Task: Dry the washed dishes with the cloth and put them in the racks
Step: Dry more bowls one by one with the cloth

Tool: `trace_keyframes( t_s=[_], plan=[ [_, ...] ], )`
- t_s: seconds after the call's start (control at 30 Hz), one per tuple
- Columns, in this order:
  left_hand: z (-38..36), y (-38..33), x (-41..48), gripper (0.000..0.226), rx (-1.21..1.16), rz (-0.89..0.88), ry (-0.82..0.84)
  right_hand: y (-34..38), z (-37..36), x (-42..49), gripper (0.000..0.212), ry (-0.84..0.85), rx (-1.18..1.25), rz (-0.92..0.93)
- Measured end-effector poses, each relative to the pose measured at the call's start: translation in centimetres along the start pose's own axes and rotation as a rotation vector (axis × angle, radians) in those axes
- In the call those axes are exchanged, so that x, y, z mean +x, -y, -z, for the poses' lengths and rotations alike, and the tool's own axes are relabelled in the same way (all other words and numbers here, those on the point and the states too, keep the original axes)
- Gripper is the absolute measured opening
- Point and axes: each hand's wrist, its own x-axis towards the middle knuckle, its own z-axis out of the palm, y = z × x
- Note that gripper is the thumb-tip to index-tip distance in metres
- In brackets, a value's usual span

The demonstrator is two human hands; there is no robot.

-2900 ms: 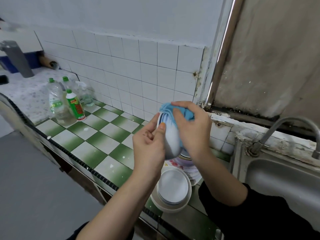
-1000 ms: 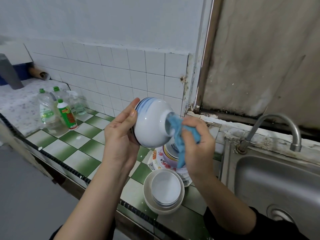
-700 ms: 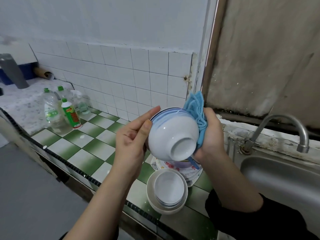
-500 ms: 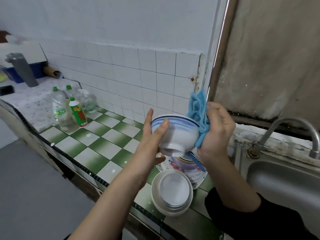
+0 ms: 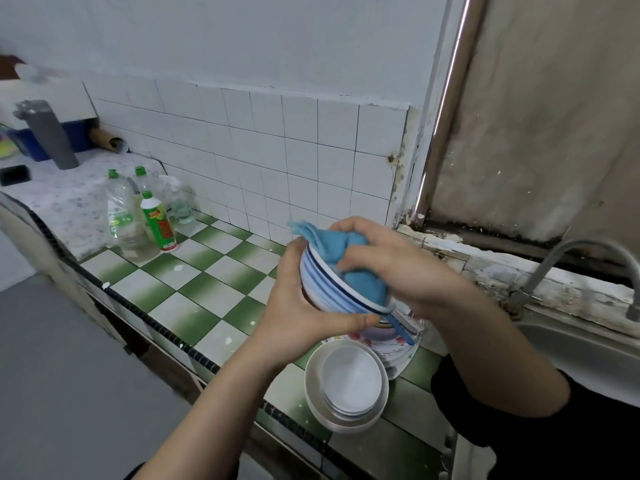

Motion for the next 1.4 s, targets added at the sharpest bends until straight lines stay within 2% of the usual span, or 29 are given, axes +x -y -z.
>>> trace_keyframes(
  t_s=[0.1, 0.2, 0.3, 0.37, 0.43, 0.5, 0.57, 0.67, 0.7, 0.83, 0.87, 0.97, 1.0, 1.13, 1.23, 1.33, 1.4],
  plan=[
    [0.4, -0.9, 0.0, 0.061, 0.125, -0.008, 0.065, -0.5, -1.7, -0.1, 0.027, -0.02, -0.239, 0.08],
    [0.2, -1.1, -0.4, 0.045, 0.225, -0.04, 0.102, -0.8, -2.3, -0.3, 0.025, 0.002, -0.266, 0.078],
    [0.0, -0.7, -0.5, 0.054, 0.226, -0.059, 0.015, -0.4, -2.5, -0.5, 0.035, 0.068, -0.15, -0.007],
    [0.0, -0.4, -0.6, 0.058, 0.252, -0.102, -0.06, -0.2, -2.2, -0.7, 0.041, 0.14, -0.146, 0.026],
    [0.2, -0.4, -0.7, 0.065, 0.236, -0.152, -0.131, 0.4, -1.5, -0.9, 0.035, 0.212, -0.295, 0.094],
    [0.3, -0.5, -0.9, 0.077, 0.22, -0.183, -0.167, 1.2, -0.5, -1.1, 0.031, 0.251, -0.563, 0.139],
    [0.2, -0.6, -1.2, 0.089, 0.173, -0.19, -0.168, 1.5, 0.0, -0.8, 0.033, 0.195, -0.704, 0.174],
    [0.2, -0.6, -1.5, 0.103, 0.131, -0.198, -0.127, 1.1, -1.0, -0.5, 0.035, -0.048, -0.596, 0.231],
    [0.3, -0.6, -1.5, 0.104, 0.122, -0.196, -0.114, 0.8, -1.3, -0.5, 0.034, -0.039, -0.548, 0.244],
    [1.0, -0.7, -1.5, 0.094, 0.13, -0.212, -0.069, 0.9, -1.0, -0.7, 0.032, 0.249, -0.617, 0.248],
    [1.0, -0.6, -1.5, 0.095, 0.125, -0.208, -0.066, 1.0, -1.0, -0.5, 0.032, 0.23, -0.594, 0.247],
    [0.9, -0.5, -1.3, 0.106, 0.085, -0.193, -0.088, 0.9, -1.4, 0.0, 0.031, 0.0, -0.517, 0.29],
    [0.9, -0.6, -1.2, 0.106, 0.073, -0.198, -0.086, 0.9, -1.6, 0.1, 0.029, 0.0, -0.508, 0.297],
    [1.2, -0.7, -1.2, 0.099, 0.069, -0.177, -0.082, 1.2, -1.3, -0.1, 0.032, 0.172, -0.512, 0.296],
    [1.0, -1.0, -1.4, 0.103, 0.118, -0.196, -0.127, 1.2, -1.4, -0.2, 0.049, 0.066, -0.363, 0.298],
    [1.3, -0.9, -1.1, 0.096, 0.109, -0.212, -0.129, 1.2, -1.8, -0.5, 0.043, 0.138, -0.459, 0.414],
    [1.5, -0.8, -1.3, 0.095, 0.124, -0.217, -0.129, 2.0, -1.3, -0.8, 0.036, 0.253, -0.514, 0.401]
  ],
)
